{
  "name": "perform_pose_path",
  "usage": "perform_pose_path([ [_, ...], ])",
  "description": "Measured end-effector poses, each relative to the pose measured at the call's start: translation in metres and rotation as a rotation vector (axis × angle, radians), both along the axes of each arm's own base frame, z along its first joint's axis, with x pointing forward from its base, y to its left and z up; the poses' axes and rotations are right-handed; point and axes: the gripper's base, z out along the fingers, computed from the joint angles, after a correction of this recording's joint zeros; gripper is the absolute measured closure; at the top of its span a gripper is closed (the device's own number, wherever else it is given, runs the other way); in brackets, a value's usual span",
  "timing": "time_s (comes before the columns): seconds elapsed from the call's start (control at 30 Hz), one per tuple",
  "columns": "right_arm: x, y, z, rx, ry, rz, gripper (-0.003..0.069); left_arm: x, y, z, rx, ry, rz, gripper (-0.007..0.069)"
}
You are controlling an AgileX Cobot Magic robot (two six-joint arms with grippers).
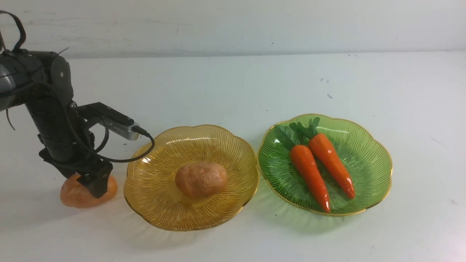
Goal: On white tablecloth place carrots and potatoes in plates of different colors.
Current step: 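Put the potatoes from the left side into the left plate with the left gripper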
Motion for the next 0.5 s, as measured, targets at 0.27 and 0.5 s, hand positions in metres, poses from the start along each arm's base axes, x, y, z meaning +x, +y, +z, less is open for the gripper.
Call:
perform_pose_path([
  [0.27,0.001,0.0,0.001,0.004,-0.012,-0.003,0.0674,-0.003,0.003,-0.002,0.032,0.074,0.01,0.0197],
  [0.5,0.001,0.0,0.002,0.006,-0.021,-0.005,0.0674,0.011,0.009,0.023,0.088,0.008,0.06,0.0253],
])
